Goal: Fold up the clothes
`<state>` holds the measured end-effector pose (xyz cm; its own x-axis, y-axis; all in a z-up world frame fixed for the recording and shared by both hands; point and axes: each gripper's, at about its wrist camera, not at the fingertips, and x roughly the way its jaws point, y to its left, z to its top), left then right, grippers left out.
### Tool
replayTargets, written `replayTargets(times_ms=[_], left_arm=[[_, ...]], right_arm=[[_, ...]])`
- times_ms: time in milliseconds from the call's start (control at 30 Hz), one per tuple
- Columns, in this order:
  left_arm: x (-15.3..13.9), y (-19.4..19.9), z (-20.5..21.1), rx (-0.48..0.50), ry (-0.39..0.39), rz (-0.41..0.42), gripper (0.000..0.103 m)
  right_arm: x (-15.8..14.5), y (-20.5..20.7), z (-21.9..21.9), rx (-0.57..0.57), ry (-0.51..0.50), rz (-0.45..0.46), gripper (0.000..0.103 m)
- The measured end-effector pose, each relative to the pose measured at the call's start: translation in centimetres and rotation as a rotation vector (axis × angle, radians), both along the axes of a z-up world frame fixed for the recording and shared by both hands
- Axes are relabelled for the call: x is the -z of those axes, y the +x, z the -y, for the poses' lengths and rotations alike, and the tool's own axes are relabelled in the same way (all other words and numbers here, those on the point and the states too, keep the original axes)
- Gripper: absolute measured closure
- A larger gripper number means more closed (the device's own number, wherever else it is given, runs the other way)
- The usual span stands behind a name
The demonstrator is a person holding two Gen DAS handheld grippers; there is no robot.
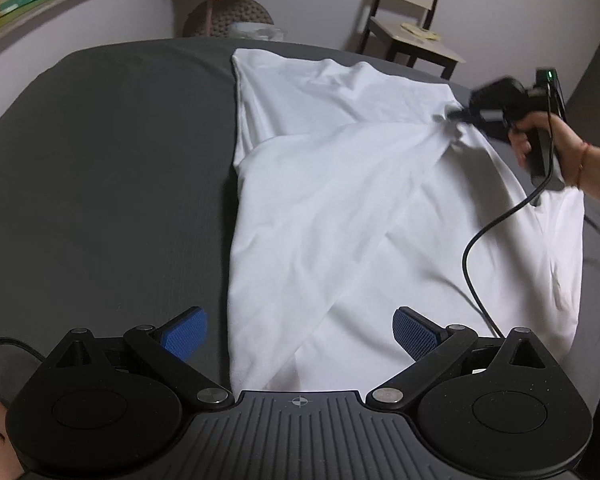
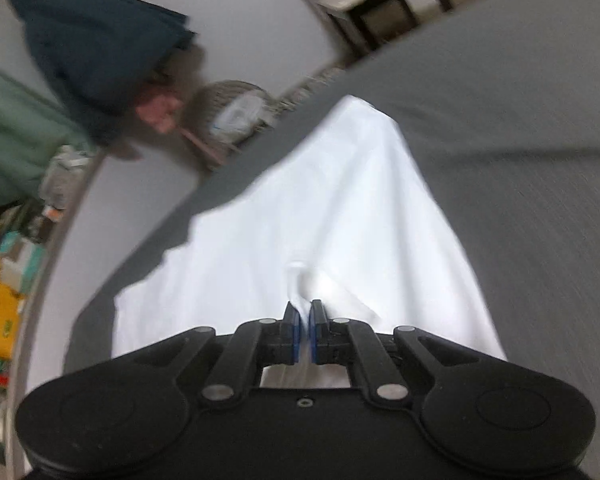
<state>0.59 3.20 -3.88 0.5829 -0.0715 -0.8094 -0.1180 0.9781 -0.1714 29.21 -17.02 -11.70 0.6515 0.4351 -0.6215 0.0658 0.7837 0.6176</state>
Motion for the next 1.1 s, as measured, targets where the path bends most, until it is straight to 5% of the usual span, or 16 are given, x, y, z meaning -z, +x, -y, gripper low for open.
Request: replayTargets(times_ms=[133,167,400,433,500,667,833,867,900,933,967,1100], left_arm=[[0.0,0.7,0.0,0.013,-0.031,-0.003,0.003],[0.1,0.8,-0.1,0.016,-0.038,-0.004,0.003],[0.3,1.1,0.6,0.041,-0.052,-0.013,0.003],[0.3,1.0,0.6,0.043,-0.051,-0.013,0.003],[0.3,1.0,0.6,0.042,-0.050,-0.014,0.003],[0.3,1.1,0.5,0.029,-0.048,-0.021,0.003],[0.4,1.2,0.3,0.024,-0.043,-0.022,0.003],[0.5,1.2,0.2,0.024,-0.045,-0.024,0.003],[0.5,1.2,0.2,0.021,-0.047,-0.024,0.003],[0.5,1.3,0.1,0.019,-0.050,-0.024,0.003],[0.6,1.2,0.0,0.017,-0.054,-0.025,0.003],[0.6,1.2,0.0,0.018,-0.060,-0.030,0.003]], right_arm=[[-3.8,-0.3,0.1,-0.048,0.178,0.297,0.098],[-3.6,-0.3,0.6,-0.038,0.196,0.304,0.098],[2.1,0.6,1.6,-0.016,-0.041,-0.002,0.083],[2.3,0.1,1.6,-0.013,-0.023,0.010,0.068],[2.4,-0.1,1.6,-0.004,0.025,0.018,0.059],[2.5,0.6,0.1,0.062,0.049,0.027,0.059],[2.4,2.7,-0.9,0.132,0.015,0.067,0.062],[2.4,3.1,-1.1,0.126,0.009,0.071,0.067],[2.3,3.4,-1.4,0.108,-0.002,0.069,0.088],[1.9,3.7,-1.6,0.088,-0.013,0.074,0.098],[1.3,3.9,-2.0,0.067,-0.025,0.088,0.098],[-2.4,1.9,-1.9,-0.007,0.106,0.337,0.098]])
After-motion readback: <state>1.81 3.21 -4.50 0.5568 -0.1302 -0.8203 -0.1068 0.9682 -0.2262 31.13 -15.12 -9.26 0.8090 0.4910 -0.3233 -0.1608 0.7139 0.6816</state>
